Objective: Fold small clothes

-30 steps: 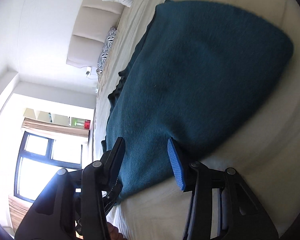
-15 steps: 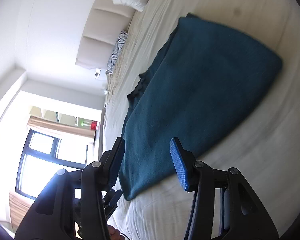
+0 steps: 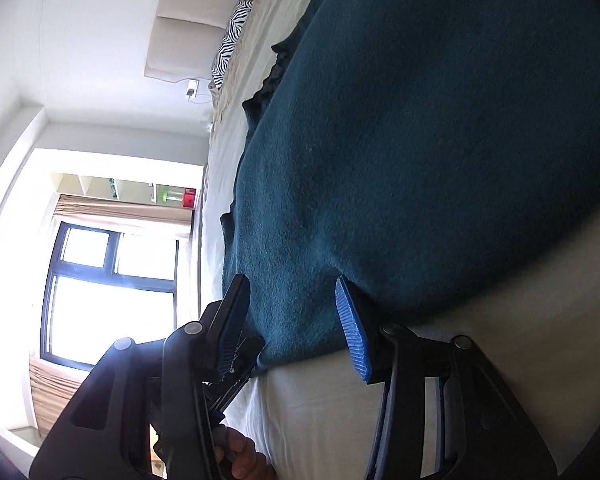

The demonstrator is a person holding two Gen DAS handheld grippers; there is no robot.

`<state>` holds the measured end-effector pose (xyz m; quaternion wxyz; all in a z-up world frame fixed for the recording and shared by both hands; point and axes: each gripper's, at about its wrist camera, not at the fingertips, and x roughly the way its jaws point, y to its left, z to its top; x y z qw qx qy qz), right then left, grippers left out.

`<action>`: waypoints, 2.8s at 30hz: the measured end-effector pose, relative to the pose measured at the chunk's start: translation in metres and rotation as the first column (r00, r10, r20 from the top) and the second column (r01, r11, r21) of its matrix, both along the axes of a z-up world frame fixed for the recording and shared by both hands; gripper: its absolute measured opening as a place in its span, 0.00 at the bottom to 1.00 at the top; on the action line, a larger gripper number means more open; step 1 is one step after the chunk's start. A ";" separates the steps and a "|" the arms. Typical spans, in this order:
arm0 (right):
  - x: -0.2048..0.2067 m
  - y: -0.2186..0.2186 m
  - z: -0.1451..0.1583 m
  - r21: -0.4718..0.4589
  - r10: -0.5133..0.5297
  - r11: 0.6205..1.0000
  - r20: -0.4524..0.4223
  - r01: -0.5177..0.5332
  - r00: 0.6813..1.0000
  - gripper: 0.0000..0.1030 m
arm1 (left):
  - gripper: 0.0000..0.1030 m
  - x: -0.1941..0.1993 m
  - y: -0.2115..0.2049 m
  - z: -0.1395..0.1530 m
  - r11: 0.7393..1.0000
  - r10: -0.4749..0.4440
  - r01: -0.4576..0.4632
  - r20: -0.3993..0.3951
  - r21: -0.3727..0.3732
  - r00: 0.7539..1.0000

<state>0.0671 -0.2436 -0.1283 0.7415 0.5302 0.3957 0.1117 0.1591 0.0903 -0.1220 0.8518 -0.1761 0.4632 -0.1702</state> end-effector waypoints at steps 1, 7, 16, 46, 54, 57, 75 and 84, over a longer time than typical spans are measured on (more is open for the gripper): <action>-0.003 -0.014 0.002 -0.007 -0.038 0.999 0.000 0.038 0.999 0.41 | 0.40 -0.001 -0.001 0.000 1.000 0.000 0.000 0.004 0.008 1.000; -0.036 -0.077 0.041 -0.104 -0.242 0.964 0.041 0.245 0.969 0.49 | 0.41 0.002 -0.006 0.004 0.999 -0.002 0.001 0.008 0.035 1.000; 0.018 -0.033 0.062 -0.161 -0.054 0.985 0.071 0.065 0.996 0.49 | 0.58 0.038 -0.023 0.056 0.997 -0.019 0.009 0.130 0.081 0.991; 0.092 -0.102 0.059 -0.178 -0.117 0.976 0.077 0.129 0.990 0.54 | 0.78 0.111 0.069 0.024 0.976 0.168 -0.161 0.037 -0.144 0.985; 0.086 -0.024 0.056 -0.218 0.094 0.973 0.060 -0.079 0.994 0.53 | 0.77 0.077 0.072 0.005 0.961 0.123 -0.136 -0.069 -0.241 0.990; 0.086 -0.003 0.055 -0.205 0.129 0.972 0.059 -0.115 0.990 0.53 | 0.77 0.079 0.067 -0.001 0.946 0.085 -0.117 -0.117 -0.303 0.989; 0.098 0.046 0.072 -0.190 0.247 0.954 0.072 -0.230 0.966 0.53 | 0.41 0.112 0.060 -0.029 0.858 -0.058 -0.135 -0.353 -0.496 0.934; 0.133 0.087 0.063 -0.227 0.353 0.912 0.003 -0.343 0.936 0.54 | 0.18 0.096 0.077 -0.045 0.807 -0.005 -0.211 -0.364 -0.552 0.932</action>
